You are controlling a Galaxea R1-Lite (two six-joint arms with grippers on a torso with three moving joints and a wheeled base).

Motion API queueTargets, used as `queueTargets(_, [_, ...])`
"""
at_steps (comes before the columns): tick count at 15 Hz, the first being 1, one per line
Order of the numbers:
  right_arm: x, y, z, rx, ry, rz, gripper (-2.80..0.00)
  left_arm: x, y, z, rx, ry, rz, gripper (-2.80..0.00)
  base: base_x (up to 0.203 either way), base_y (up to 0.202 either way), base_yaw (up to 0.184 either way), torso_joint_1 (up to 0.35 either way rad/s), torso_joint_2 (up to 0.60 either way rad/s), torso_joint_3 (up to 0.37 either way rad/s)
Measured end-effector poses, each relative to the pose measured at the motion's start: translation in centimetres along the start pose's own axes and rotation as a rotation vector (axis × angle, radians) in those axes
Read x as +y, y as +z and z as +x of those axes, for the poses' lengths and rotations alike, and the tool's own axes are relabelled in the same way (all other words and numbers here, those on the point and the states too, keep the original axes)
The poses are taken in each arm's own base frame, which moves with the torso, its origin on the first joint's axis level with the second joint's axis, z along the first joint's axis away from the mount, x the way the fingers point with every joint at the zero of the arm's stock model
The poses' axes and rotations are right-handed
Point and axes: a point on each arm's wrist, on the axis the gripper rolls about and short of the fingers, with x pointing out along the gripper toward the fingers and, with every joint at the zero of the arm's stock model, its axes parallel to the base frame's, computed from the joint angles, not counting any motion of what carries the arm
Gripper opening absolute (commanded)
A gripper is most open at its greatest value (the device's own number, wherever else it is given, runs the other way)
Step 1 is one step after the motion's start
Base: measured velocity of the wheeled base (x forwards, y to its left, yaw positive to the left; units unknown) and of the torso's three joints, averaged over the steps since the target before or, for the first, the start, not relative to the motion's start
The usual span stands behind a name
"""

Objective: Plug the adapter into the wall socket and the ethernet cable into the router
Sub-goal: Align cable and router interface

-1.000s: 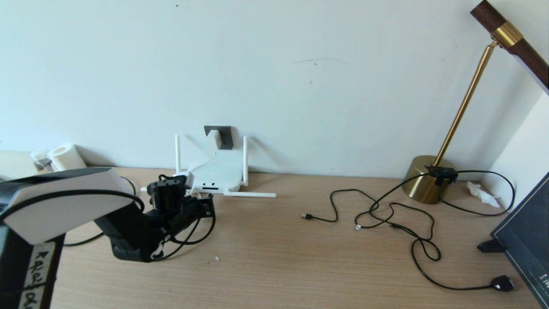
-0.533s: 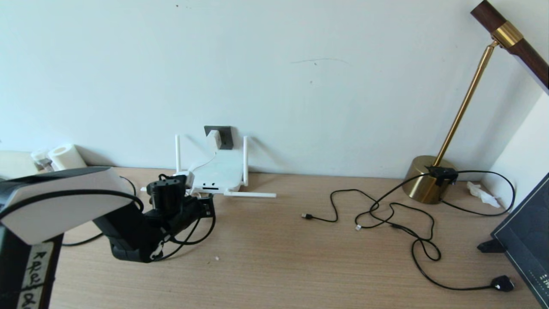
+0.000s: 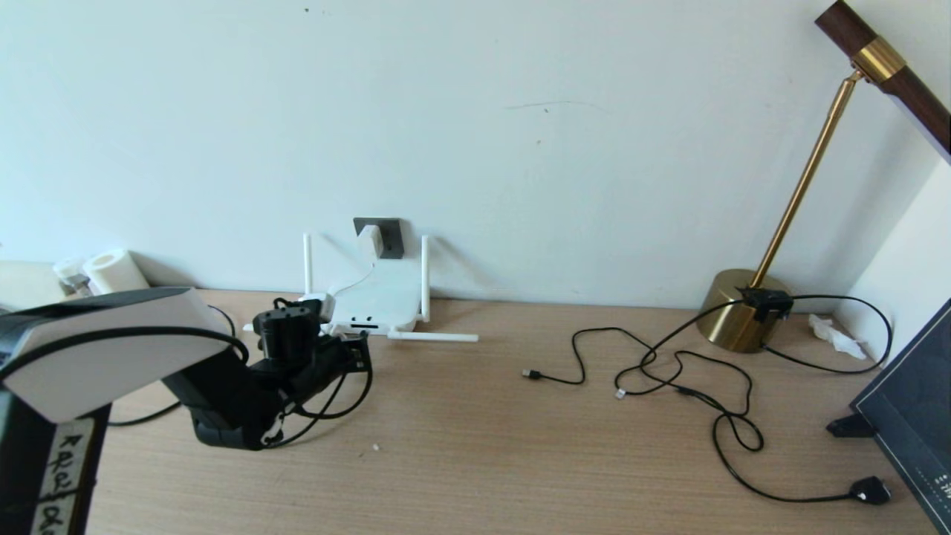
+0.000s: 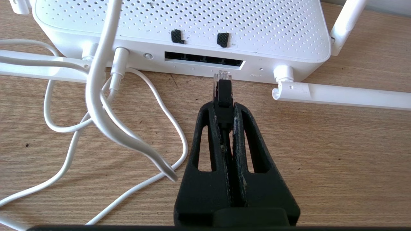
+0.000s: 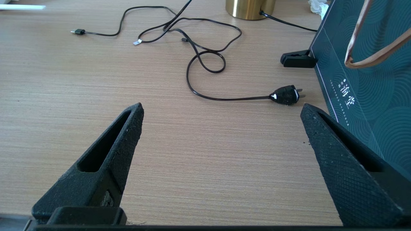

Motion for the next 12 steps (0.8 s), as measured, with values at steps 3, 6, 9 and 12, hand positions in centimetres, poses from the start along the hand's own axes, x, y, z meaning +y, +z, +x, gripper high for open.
queueTargets(3, [0.00,-0.01,0.00,0.000,0.000,0.000,0.00,0.22,0.13,0.04,-0.004,0.004,-0.002,-2.80,0.000,0.000,0.000,0.000,0.00,0.000])
queueTargets(6, [0.00,0.00,0.00,0.000,0.000,0.000,0.00,0.45,0.37,0.21,-0.011,0.009,-0.003,-2.80,0.000,0.000,0.000,0.000,0.00,0.000])
queueTargets(9, [0.00,-0.01,0.00,0.000,0.000,0.000,0.00,0.50,0.40,0.36,-0.013,0.008,-0.004,-2.80,0.000,0.000,0.000,0.000,0.00,0.000])
queueTargets(12, [0.00,0.00,0.00,0.000,0.000,0.000,0.00,0.50,0.46,0.50,-0.016,0.007,0.000,-2.80,0.000,0.000,0.000,0.000,0.00,0.000])
